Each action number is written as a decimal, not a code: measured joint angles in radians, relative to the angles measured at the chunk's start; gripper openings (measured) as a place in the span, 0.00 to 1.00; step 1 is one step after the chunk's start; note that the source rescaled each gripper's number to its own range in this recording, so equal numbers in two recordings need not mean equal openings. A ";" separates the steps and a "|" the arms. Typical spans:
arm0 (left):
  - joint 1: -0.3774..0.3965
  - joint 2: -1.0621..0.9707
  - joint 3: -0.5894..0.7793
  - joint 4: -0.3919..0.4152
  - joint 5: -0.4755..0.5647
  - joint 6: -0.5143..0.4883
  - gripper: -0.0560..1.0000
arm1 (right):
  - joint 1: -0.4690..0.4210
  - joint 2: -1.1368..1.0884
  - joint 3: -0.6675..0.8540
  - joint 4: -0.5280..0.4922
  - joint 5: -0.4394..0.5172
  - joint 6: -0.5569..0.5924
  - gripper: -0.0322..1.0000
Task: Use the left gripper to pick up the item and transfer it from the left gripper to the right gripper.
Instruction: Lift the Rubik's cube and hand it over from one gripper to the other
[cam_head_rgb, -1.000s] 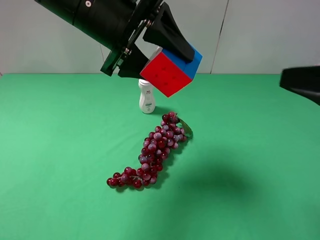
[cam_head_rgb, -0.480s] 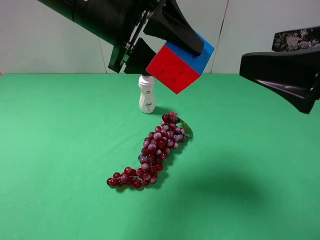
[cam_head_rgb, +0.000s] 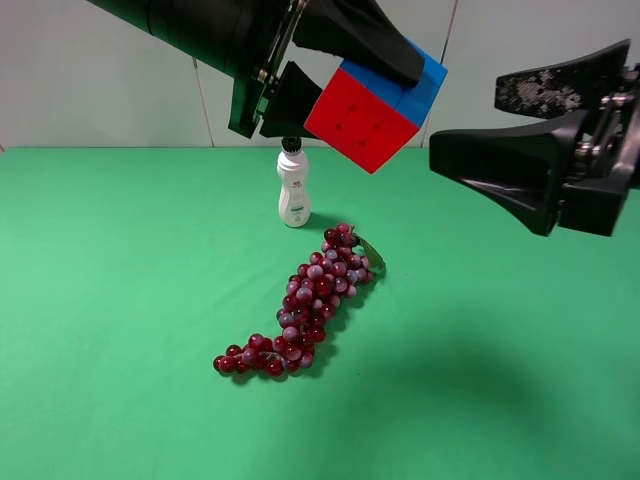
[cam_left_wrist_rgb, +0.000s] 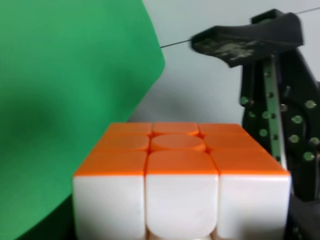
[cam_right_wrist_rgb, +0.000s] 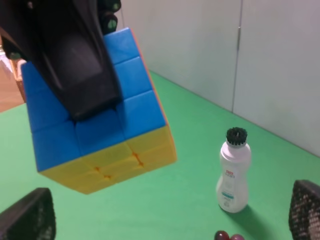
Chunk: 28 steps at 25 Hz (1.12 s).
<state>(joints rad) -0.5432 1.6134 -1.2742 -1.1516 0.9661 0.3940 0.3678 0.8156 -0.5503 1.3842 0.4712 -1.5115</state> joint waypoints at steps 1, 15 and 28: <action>0.000 0.000 0.000 -0.001 0.000 0.000 0.06 | 0.004 0.011 0.000 0.022 0.000 -0.021 1.00; 0.000 0.000 0.000 -0.009 0.001 0.005 0.05 | 0.007 0.068 0.000 0.308 0.080 -0.327 1.00; 0.000 0.000 0.000 -0.115 -0.024 0.063 0.05 | 0.007 0.068 0.000 0.318 0.109 -0.331 1.00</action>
<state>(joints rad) -0.5432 1.6134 -1.2742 -1.2664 0.9422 0.4574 0.3752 0.8836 -0.5503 1.7021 0.5797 -1.8421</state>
